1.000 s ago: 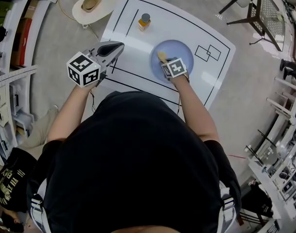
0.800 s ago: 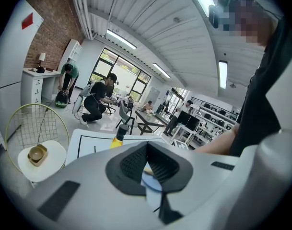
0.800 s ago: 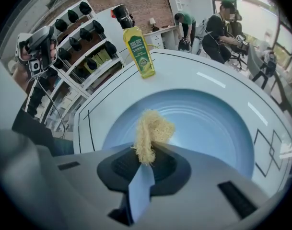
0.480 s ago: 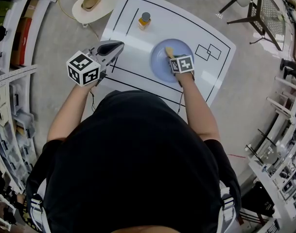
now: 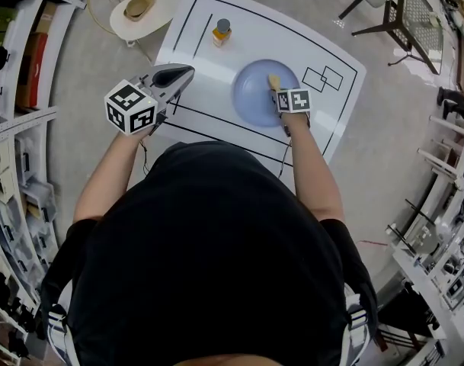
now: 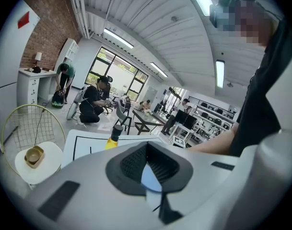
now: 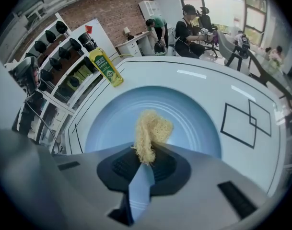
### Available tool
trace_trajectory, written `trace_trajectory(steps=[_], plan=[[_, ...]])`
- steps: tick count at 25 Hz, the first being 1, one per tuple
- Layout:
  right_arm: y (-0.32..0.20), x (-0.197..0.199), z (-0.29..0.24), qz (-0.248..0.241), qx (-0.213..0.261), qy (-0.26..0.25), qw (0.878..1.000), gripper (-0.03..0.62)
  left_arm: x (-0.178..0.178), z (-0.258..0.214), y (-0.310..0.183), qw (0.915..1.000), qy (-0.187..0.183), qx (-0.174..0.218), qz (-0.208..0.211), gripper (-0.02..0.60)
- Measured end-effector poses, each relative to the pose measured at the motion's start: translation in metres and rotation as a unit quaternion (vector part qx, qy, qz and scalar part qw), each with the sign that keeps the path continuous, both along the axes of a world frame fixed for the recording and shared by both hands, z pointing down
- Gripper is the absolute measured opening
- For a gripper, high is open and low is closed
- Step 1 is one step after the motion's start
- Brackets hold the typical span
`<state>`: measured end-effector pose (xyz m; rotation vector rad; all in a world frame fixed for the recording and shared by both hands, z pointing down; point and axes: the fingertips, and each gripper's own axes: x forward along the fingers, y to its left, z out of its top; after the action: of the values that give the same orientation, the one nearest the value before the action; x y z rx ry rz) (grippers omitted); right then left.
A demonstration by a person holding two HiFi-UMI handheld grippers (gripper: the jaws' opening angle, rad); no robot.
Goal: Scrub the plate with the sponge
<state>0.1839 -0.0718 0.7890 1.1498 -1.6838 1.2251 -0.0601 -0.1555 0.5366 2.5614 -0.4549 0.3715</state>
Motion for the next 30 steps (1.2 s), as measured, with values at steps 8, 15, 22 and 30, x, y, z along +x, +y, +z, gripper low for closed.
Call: trace_trajectory(steps=[8,15,22,30], plan=[[0.024,0.009,-0.002,0.022,-0.010,0.008,1.000,0.044,0.009,-0.007,0.006,0.9999,0.006,0.006,0.015,0.009],[0.051,0.004,0.001,0.032,-0.024,-0.001,0.999,0.044,0.019,-0.008,0.014,0.9995,0.009,0.008,0.030,0.009],[0.068,-0.011,0.003,0.027,-0.034,-0.017,0.999,0.044,0.019,-0.007,0.023,0.9993,0.008,0.007,0.037,0.009],[0.070,-0.035,0.005,0.017,-0.047,-0.041,0.998,0.044,0.017,-0.009,0.029,0.9990,0.008,0.009,0.043,0.009]])
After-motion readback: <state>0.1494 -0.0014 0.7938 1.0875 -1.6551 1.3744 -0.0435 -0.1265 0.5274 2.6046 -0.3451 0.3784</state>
